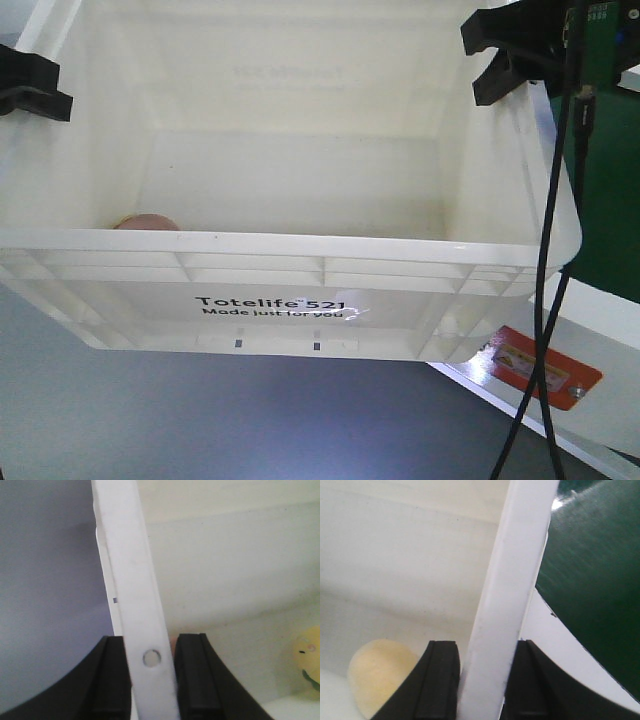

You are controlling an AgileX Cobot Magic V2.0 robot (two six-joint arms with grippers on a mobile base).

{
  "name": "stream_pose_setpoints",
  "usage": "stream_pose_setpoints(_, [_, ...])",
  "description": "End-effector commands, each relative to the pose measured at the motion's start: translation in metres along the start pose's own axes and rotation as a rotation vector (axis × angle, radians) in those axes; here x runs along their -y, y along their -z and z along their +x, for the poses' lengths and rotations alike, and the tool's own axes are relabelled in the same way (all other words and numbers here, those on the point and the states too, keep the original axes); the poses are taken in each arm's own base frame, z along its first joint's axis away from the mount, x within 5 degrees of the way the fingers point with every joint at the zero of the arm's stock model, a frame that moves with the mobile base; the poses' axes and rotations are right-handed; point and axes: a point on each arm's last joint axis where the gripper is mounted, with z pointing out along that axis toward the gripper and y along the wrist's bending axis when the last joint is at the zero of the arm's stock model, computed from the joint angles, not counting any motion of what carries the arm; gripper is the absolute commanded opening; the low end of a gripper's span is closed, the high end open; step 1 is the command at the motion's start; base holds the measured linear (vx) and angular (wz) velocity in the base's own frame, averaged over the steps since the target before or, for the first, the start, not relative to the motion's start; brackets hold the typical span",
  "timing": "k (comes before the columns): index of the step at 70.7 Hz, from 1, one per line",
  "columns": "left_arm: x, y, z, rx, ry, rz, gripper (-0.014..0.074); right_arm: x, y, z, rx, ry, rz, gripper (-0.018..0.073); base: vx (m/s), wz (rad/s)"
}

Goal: Place moving items into box and shelve
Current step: 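Hold the crate raised while the base drives away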

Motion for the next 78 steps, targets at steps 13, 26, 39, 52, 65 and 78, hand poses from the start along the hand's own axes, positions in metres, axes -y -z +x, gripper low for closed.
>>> stream_pose_setpoints(13, [0.0100,0.0252,-0.0119,0.174,-0.028,0.029,-0.0017,-0.0069,0.0335,-0.0026,0.147,0.041,-0.033,-0.0012,-0.01,0.39])
stream_pose_setpoints(26, [0.0100,0.0252,-0.0119,0.174,-0.028,0.029,-0.0017,-0.0069,0.0335,-0.0026,0.147,0.041,-0.033,-0.0012,-0.01,0.60])
stream_pose_setpoints(39, [0.0100,0.0252,-0.0119,0.174,-0.028,0.029,-0.0017,-0.0069,0.0335,-0.0026,0.147,0.041,-0.033,-0.0012,0.00,0.74])
stream_pose_setpoints(52, [0.0100,0.0252,-0.0119,0.174,-0.028,0.029,-0.0017,-0.0069,0.0335,-0.0026,0.147,0.041,-0.033,-0.0012,0.01,0.76])
stream_pose_setpoints(65, [0.0100,0.0252,-0.0119,0.174,-0.028,0.029,-0.0017,-0.0069,0.0335,-0.0026,0.147,0.041,-0.033,-0.0012,0.04,0.73])
stream_pose_setpoints(78, [0.0100,0.0252,-0.0118,0.173,-0.028,0.029,-0.0017,-0.0069,0.0335,-0.0026,0.147,0.041,-0.033,-0.0012,0.07,0.69])
